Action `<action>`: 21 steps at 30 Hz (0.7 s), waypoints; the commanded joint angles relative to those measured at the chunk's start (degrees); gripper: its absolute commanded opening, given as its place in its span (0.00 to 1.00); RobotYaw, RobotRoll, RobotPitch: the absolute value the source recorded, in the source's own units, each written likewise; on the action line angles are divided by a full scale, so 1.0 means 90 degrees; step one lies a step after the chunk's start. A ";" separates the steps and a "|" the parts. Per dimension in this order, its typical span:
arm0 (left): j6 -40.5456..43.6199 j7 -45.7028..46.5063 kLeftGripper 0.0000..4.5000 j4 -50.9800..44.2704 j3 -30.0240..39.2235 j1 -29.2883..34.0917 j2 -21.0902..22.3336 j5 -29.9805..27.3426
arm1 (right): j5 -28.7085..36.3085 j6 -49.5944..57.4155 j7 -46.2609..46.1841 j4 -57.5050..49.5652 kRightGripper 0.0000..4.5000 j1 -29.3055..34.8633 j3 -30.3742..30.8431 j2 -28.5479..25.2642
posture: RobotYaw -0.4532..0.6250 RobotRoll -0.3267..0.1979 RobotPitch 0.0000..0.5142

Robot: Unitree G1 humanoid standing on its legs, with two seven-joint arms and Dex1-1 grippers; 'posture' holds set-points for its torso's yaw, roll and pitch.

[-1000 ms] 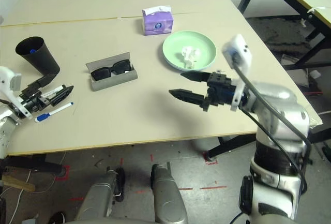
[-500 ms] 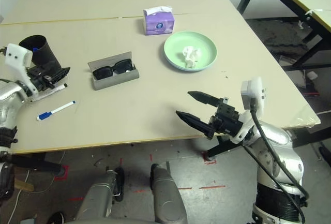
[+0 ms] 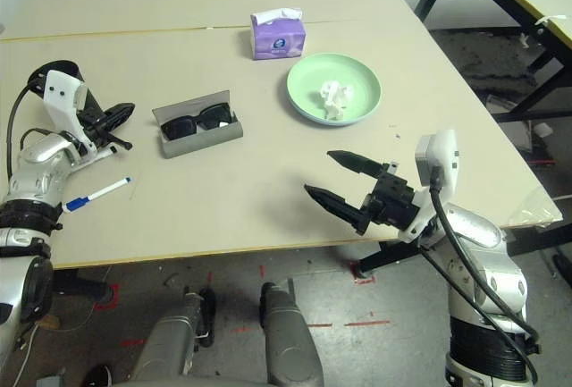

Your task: Organize and tidy the items on the table.

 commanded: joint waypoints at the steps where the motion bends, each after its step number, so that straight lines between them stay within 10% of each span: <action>1: -0.0198 -0.0013 0.01 0.0419 -0.0078 -0.0141 -0.0108 0.0134 | 0.0150 -0.0069 -0.0087 -0.0093 1.00 0.0093 0.0085 -0.0092 | 0.19 0.62 0.45; 21: -0.0698 -0.0999 0.01 0.0802 -0.0302 -0.0144 -0.0329 0.0175 | 0.0544 -0.0041 -0.0456 -0.0327 1.00 0.0291 0.0057 -0.0411 | 0.16 0.62 0.43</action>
